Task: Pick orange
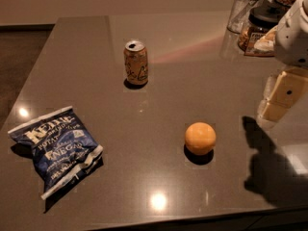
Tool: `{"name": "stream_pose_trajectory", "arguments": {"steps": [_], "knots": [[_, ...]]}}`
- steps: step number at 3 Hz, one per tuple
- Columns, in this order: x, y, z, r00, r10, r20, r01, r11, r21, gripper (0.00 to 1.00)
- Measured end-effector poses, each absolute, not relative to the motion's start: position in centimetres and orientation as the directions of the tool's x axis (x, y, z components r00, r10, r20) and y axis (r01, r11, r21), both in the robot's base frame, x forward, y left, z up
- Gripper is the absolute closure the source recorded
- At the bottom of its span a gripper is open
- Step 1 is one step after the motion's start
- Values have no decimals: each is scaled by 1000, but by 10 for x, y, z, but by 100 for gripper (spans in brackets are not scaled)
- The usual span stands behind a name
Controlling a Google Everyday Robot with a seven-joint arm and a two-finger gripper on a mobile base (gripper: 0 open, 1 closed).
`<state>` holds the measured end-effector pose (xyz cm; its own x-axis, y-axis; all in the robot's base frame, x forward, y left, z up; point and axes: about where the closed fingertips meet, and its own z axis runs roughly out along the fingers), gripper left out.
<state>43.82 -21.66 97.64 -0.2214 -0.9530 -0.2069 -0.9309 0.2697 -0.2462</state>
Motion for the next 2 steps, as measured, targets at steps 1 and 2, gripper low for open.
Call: {"name": "stream_pose_trajectory", "arguments": {"steps": [1,2], "knots": [[438,-216,976,-221,-952,-213,-932,271,-241,0],[436,-211,975,-222,-943,-249,-938,277,-209,0]]}}
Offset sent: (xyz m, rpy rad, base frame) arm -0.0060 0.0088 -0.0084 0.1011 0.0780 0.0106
